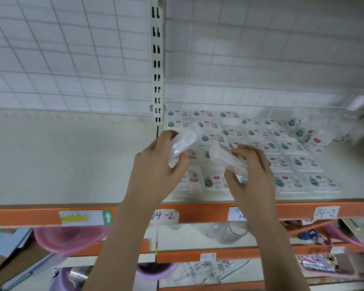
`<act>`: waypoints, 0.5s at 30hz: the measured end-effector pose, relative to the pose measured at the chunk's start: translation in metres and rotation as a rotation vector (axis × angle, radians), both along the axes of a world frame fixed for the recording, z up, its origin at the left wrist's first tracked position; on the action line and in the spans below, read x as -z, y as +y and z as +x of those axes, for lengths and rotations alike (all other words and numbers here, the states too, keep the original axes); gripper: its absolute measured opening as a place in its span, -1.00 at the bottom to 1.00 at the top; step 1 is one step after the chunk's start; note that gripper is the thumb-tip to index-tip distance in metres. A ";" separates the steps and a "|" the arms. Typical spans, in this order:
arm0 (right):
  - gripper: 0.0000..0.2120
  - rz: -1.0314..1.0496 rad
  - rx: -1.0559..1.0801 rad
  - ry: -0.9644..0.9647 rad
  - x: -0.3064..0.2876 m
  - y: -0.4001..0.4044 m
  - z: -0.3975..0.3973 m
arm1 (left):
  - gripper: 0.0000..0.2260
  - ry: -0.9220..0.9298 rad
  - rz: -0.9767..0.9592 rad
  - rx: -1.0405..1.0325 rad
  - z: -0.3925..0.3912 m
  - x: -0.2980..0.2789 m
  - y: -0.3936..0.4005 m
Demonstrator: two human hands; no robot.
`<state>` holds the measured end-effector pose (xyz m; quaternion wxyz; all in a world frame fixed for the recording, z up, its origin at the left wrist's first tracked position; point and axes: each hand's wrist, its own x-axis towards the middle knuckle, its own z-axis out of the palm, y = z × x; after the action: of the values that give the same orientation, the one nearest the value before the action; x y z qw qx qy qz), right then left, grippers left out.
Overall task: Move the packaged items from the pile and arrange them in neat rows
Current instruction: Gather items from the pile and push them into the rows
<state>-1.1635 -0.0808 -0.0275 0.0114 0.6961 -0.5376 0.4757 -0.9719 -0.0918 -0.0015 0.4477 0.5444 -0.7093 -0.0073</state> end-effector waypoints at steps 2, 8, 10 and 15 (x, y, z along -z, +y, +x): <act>-0.61 0.016 -0.008 -0.006 0.001 0.000 -0.006 | -0.72 -0.043 -0.061 -0.053 -0.006 0.002 -0.002; -0.61 0.072 0.028 -0.074 -0.002 -0.008 -0.037 | -0.70 -0.121 -0.060 0.015 -0.034 0.001 -0.016; -0.63 0.096 0.050 -0.088 -0.003 -0.011 -0.050 | -0.71 -0.072 -0.033 0.035 -0.050 -0.004 -0.015; -0.66 0.074 0.077 -0.113 -0.004 -0.019 -0.079 | -0.70 -0.079 -0.033 0.201 -0.074 -0.002 -0.019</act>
<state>-1.2429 -0.0996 -0.0231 -0.0264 0.6469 -0.5810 0.4931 -1.0459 -0.1111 0.0006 0.4252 0.4631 -0.7774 -0.0190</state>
